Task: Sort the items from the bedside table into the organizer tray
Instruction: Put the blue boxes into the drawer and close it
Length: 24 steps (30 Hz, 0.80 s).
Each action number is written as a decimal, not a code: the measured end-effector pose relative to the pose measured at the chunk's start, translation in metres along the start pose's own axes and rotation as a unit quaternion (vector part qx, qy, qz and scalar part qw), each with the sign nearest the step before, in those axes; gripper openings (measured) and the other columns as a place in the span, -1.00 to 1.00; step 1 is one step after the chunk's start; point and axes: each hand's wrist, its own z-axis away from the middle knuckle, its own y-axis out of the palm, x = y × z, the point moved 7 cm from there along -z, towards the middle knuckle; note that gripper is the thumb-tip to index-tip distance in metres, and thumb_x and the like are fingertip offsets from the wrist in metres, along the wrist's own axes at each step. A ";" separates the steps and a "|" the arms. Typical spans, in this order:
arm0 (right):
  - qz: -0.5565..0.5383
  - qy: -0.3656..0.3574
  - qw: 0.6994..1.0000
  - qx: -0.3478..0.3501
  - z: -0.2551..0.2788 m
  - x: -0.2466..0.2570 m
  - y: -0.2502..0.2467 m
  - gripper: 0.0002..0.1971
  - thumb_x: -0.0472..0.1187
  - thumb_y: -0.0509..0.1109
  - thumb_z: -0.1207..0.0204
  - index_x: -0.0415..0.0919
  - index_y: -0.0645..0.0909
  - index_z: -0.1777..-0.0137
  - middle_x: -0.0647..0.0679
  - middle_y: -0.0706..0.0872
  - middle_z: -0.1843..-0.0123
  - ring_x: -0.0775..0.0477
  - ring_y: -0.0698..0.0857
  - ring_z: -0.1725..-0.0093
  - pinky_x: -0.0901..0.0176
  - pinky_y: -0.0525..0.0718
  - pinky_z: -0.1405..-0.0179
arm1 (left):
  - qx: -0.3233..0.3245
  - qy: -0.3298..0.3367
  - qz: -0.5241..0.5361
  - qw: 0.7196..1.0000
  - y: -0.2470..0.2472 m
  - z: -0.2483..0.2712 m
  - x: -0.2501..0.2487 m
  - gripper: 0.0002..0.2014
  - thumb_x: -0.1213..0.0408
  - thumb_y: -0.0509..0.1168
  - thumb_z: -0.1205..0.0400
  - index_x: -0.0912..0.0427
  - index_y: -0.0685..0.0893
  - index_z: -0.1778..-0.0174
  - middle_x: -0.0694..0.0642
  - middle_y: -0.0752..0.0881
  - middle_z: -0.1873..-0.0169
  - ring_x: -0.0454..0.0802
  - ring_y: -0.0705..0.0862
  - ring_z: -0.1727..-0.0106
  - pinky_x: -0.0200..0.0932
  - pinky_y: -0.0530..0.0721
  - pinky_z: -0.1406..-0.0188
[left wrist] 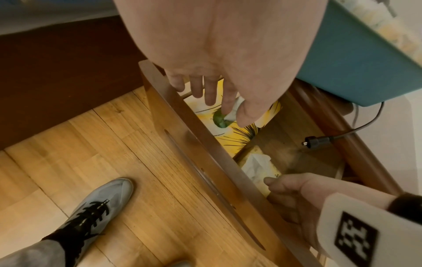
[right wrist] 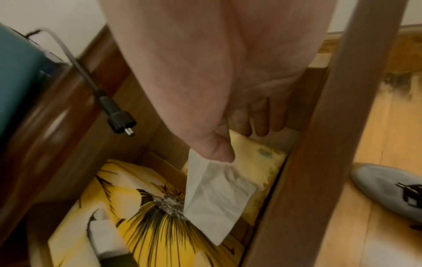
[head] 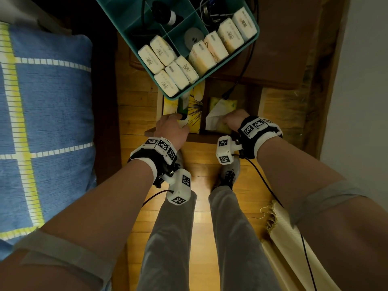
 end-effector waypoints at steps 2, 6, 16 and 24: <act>-0.006 -0.008 1.000 -0.018 0.005 -0.002 -0.005 -0.61 -0.18 0.33 -0.64 -0.29 0.59 -0.43 -0.23 0.65 -0.41 -0.23 0.62 -0.39 0.15 0.57 -0.09 | 0.001 -0.005 0.008 1.000 -0.001 0.003 -0.002 -0.53 0.17 0.27 -0.64 0.00 0.50 -0.51 0.20 0.42 -0.51 0.21 0.37 -0.54 0.11 0.39 -0.50; -0.037 -0.018 0.999 -0.007 0.029 -0.010 -0.017 -0.64 -0.19 0.30 -0.67 -0.27 0.62 -0.41 -0.24 0.67 -0.39 -0.21 0.66 -0.33 0.04 0.59 -0.32 | 0.010 -0.007 0.023 1.000 -0.003 0.018 -0.016 -0.54 0.16 0.27 -0.63 0.04 0.53 -0.49 0.23 0.52 -0.45 0.25 0.53 -0.40 0.13 0.54 -0.37; -0.160 -0.055 0.985 -0.038 0.130 0.045 -0.124 -0.86 -0.28 0.33 -0.63 -0.22 0.67 0.14 -0.25 0.78 0.05 -0.18 0.69 0.20 -0.01 0.68 0.15 | -0.030 0.014 0.072 0.997 -0.088 0.091 -0.108 -0.75 0.19 0.18 -0.70 0.04 0.69 -0.23 0.12 0.74 -0.19 0.16 0.69 -0.15 -0.05 0.67 -0.07; -0.066 -0.173 0.978 -0.095 0.132 0.149 -0.160 -0.59 -0.01 0.40 -0.58 -0.08 0.52 -0.38 -0.10 0.65 -0.14 -0.21 0.67 -0.10 -0.10 0.70 -0.15 | -0.197 -0.122 0.127 0.965 -0.183 0.074 -0.089 -0.53 0.22 0.21 -0.65 0.29 0.35 -0.46 0.35 0.44 -0.44 0.38 0.55 -0.33 0.03 0.47 -0.03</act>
